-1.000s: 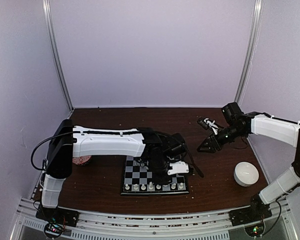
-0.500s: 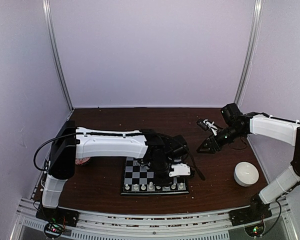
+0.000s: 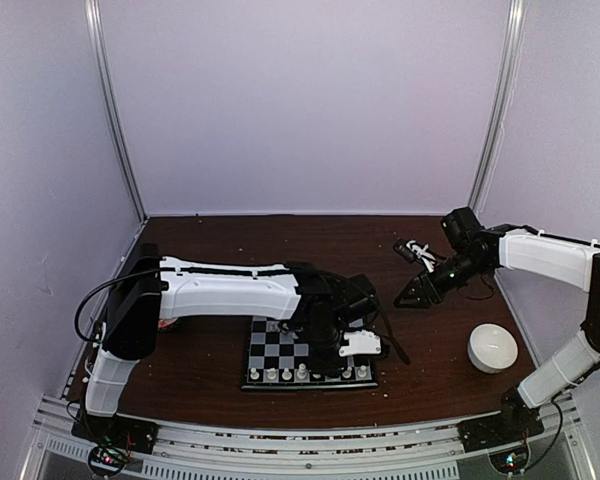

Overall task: Set up the chess pieces on the board
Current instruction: Place the bishop on f1, then pick up the pawn from the chessboard.

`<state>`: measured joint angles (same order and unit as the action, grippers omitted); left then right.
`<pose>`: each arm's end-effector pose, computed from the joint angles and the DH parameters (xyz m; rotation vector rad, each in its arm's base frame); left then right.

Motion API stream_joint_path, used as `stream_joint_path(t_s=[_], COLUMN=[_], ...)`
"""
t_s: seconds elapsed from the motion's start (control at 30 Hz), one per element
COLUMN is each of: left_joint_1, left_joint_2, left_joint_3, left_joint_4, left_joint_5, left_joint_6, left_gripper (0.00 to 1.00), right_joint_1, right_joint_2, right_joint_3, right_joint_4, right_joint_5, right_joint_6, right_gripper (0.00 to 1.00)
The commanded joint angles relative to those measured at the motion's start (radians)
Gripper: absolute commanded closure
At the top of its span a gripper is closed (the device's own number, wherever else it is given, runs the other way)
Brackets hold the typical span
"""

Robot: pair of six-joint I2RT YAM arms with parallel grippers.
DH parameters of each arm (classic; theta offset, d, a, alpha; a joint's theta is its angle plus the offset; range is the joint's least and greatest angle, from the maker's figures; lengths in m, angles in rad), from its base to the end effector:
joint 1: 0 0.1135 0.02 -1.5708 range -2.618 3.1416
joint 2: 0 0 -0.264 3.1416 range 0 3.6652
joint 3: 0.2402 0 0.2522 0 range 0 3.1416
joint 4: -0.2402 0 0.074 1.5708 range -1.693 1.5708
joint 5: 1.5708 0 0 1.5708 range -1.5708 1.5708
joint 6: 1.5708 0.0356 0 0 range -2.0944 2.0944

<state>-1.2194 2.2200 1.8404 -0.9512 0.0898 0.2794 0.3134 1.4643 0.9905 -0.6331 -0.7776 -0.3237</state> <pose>0.1537 -0.4286 0.1824 2.0248 2.1526 -0.2798 0.2603 0.1106 0.2288 -1.0118 2.2965 1.0202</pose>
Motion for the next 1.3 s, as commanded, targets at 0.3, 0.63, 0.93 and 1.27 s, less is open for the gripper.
stream_joint_path(t_s=[0.3,0.63,0.93,1.27], left_joint_1=[0.009,0.247,0.434,0.572], left_joint_2=[-0.195,-0.47,-0.526,-0.558], left_joint_3=[-0.029,-0.183,-0.398,-0.37], left_joint_4=[0.094,0.238,0.381,0.255], left_joint_5=[-0.101,-0.069,-0.063,-0.091], left_joint_6=[-0.023,-0.205,-0.467,-0.485], left_gripper=[0.7,0.67,0.65,0.63], right_joint_1=[-0.007,0.032,0.152,0.345], right_joint_2=[-0.022,-0.111,0.083,0.398], right_joint_3=[0.026,0.051,0.302,0.577], right_joint_4=[-0.015,0.021,-0.135,-0.213], right_joint_5=[-0.002,0.03,0.133,0.331], right_joint_6=[-0.026,-0.056,-0.194,-0.12], right_gripper=[0.48,0.0,0.08,0.51])
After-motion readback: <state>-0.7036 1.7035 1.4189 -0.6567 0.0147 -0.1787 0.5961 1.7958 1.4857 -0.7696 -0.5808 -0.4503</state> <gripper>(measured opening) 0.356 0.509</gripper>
